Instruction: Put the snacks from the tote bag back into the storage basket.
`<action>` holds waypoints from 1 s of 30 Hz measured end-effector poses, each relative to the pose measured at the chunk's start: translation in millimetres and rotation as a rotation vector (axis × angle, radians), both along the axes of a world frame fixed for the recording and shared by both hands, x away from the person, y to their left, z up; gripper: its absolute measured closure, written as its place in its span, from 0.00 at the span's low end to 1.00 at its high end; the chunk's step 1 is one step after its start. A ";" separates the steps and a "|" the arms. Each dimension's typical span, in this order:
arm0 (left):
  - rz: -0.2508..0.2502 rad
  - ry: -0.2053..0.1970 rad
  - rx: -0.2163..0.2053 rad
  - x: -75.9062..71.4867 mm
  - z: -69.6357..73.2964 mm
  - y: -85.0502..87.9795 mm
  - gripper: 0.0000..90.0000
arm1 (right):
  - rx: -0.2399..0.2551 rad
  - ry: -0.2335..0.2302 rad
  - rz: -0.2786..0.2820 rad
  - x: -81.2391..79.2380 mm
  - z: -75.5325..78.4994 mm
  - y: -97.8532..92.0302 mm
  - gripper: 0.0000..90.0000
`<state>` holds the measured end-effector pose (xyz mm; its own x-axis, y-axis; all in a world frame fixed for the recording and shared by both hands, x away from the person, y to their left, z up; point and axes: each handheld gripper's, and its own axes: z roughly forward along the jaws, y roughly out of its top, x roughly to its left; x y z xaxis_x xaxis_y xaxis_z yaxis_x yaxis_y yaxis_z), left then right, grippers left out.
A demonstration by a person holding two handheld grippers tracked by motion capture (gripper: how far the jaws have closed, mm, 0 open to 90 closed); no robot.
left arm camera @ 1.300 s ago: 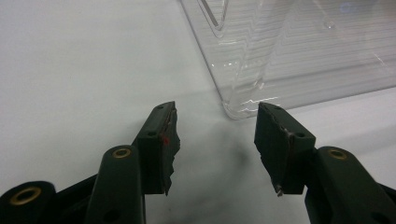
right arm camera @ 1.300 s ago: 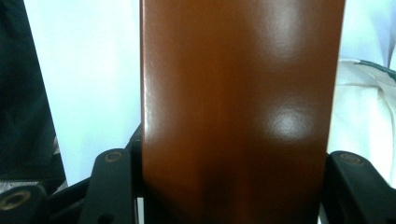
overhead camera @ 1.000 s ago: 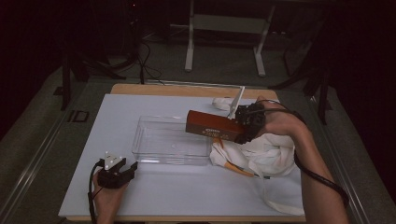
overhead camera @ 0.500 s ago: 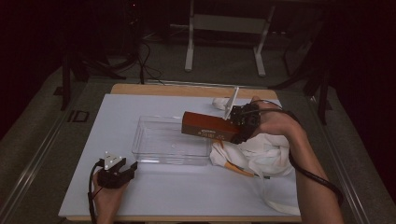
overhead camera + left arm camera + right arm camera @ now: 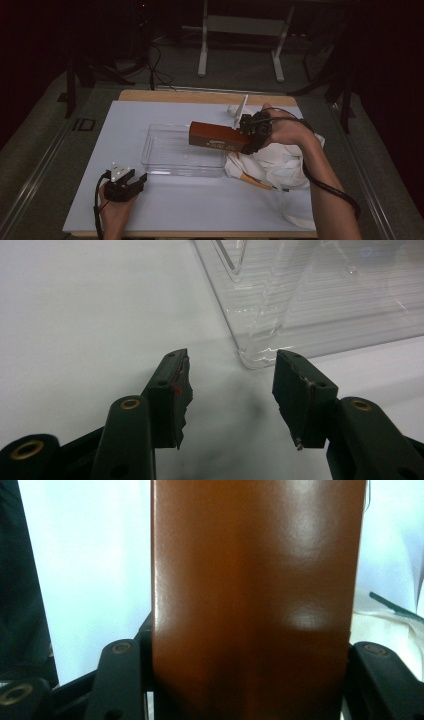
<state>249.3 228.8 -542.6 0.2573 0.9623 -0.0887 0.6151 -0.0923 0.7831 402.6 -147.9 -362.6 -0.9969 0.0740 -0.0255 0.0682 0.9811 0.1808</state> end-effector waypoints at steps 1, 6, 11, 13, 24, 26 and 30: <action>0.000 0.001 -0.002 0.1 -0.1 0.1 0.55 | 0.003 0.002 0.001 -0.2 -0.6 1.9 0.48; 0.001 0.001 -0.003 0.1 -0.1 0.2 0.55 | 0.005 0.004 0.010 -1.2 -3.5 6.8 0.48; 0.001 0.001 -0.003 0.1 -0.1 0.3 0.55 | 0.005 0.003 0.020 -1.4 -4.2 10.7 0.48; 0.001 0.000 -0.004 0.1 -0.1 0.3 0.55 | 0.006 0.002 0.020 -1.4 -4.2 11.2 0.48; 0.001 -0.001 -0.005 0.1 -0.2 0.4 0.55 | -0.014 0.003 0.027 -0.8 -6.7 19.0 0.48; 0.001 0.000 -0.004 0.1 -0.2 0.3 0.55 | -0.022 0.005 0.027 -0.5 -7.5 19.9 0.48; 0.003 0.000 -0.005 0.2 -0.2 0.1 0.55 | -0.026 0.005 0.031 -0.2 -8.8 21.8 0.48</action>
<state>249.5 228.9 -542.8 0.2542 0.9626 -0.0934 0.6152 -0.0865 0.7836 402.4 -126.0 -371.3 -0.9989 0.0423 -0.0225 0.0383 0.9872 0.1550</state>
